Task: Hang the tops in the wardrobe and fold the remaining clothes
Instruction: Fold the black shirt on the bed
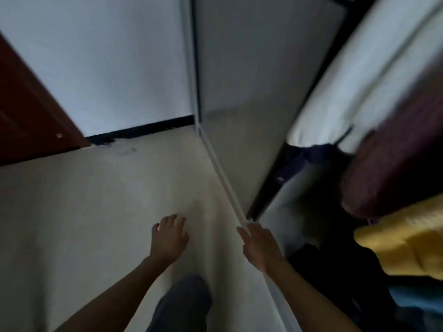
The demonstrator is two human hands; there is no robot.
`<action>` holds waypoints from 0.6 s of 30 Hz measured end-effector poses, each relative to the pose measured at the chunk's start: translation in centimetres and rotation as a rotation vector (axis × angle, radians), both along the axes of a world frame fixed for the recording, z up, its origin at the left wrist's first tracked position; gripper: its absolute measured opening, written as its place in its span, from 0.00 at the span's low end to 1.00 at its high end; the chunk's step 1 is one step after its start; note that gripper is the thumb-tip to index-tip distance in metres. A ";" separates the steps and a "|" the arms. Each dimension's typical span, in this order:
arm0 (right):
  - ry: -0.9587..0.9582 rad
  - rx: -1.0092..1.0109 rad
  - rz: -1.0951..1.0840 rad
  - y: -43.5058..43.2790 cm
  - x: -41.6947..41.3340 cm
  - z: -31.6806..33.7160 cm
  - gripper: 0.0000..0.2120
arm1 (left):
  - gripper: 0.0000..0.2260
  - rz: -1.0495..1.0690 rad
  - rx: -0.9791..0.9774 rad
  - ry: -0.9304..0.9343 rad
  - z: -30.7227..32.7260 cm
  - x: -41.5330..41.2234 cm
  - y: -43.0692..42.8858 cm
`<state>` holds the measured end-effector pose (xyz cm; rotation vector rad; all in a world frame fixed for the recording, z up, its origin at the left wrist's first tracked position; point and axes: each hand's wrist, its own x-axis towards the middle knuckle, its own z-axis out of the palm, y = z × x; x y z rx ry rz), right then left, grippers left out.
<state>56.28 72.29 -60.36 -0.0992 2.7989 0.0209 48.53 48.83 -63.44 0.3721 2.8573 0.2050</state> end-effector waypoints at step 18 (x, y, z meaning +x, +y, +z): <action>0.168 -0.233 1.049 -35.1 6.2 24.2 0.26 | 0.19 1.103 -0.067 0.384 28.0 31.7 -30.1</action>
